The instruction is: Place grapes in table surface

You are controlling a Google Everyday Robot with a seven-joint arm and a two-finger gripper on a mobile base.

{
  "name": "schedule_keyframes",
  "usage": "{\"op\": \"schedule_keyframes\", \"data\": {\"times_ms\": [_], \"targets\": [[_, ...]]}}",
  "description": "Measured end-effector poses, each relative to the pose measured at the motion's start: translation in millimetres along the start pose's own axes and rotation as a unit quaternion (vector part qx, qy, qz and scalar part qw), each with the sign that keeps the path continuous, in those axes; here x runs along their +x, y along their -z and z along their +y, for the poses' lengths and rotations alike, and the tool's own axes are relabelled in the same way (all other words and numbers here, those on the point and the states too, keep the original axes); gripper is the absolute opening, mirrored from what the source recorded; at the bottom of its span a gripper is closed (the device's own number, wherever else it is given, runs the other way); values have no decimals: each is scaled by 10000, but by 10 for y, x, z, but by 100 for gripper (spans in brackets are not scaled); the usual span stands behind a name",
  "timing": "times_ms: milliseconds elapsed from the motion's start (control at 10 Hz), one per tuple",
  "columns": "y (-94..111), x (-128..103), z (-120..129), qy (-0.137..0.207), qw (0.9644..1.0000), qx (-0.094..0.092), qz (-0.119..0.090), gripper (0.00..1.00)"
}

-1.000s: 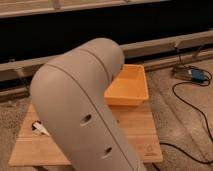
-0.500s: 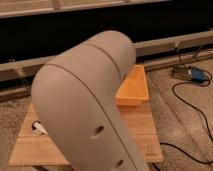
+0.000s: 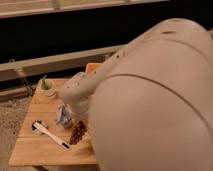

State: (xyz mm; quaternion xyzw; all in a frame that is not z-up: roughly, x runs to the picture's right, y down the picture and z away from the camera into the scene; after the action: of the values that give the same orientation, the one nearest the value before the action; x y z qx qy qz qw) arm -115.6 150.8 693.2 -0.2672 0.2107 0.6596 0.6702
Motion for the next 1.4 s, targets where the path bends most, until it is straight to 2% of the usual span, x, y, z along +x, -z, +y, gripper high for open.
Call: {"op": "schedule_keyframes", "data": {"times_ms": [100, 400, 700, 800, 1400], "targets": [[217, -67, -39, 23, 9999, -91, -137, 0], [594, -170, -24, 210, 9985, -254, -438, 0], [642, -112, 33, 469, 9971, -347, -497, 1], [628, -81, 63, 532, 9967, -368, -484, 5], [494, 12, 110, 823, 9947, -537, -287, 64]]}}
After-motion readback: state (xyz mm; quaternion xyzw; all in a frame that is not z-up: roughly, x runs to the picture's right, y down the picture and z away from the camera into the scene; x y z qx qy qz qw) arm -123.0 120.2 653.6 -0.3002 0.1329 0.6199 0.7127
